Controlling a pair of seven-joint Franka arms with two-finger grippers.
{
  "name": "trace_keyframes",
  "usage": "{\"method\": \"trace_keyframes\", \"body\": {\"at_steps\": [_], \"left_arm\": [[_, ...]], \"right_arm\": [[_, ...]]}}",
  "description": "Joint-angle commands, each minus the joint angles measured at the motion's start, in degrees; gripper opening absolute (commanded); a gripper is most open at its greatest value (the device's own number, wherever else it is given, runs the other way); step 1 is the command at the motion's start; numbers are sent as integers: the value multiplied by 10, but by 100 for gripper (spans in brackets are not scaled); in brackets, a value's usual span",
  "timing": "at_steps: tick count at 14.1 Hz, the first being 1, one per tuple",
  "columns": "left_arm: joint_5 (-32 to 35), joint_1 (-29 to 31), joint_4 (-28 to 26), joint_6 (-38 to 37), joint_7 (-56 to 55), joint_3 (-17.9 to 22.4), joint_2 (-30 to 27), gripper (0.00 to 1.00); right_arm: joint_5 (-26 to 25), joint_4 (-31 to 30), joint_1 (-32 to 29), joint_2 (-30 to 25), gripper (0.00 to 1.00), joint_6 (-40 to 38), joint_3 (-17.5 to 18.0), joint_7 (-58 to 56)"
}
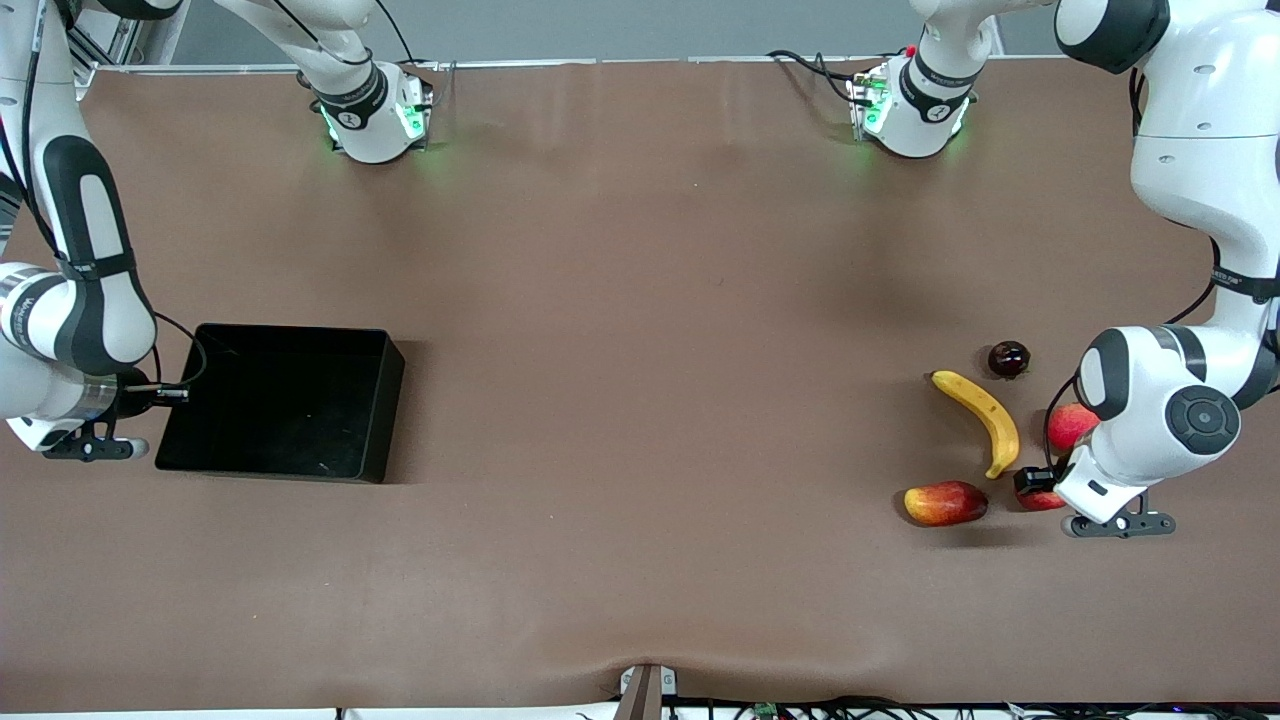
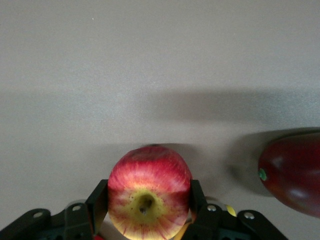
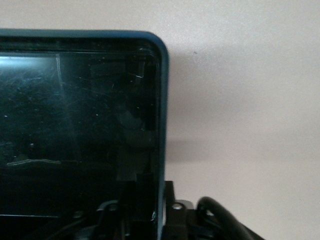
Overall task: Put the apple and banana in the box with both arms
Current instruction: 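Grasp the red apple with the left gripper while the right gripper reaches the box, then carry the apple with the left gripper while the right gripper drags the box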
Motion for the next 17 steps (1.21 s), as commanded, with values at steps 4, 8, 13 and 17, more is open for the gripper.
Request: {"method": "trace_keyframes", "body": {"at_steps": [4, 8, 13, 17], "left_arm": [[2, 2, 4, -70, -5, -27, -65, 0], [-17, -14, 3, -171, -111, -61, -139, 0], [-18, -18, 1, -244, -235, -127, -183, 0], [-17, -20, 2, -258, -379, -201, -192, 0]], "right_arm": [[1, 3, -20, -5, 0, -4, 10, -6], [37, 52, -15, -7, 0, -80, 12, 0], [93, 128, 13, -8, 0, -208, 13, 1], [147, 138, 78, -11, 0, -251, 13, 69]]}}
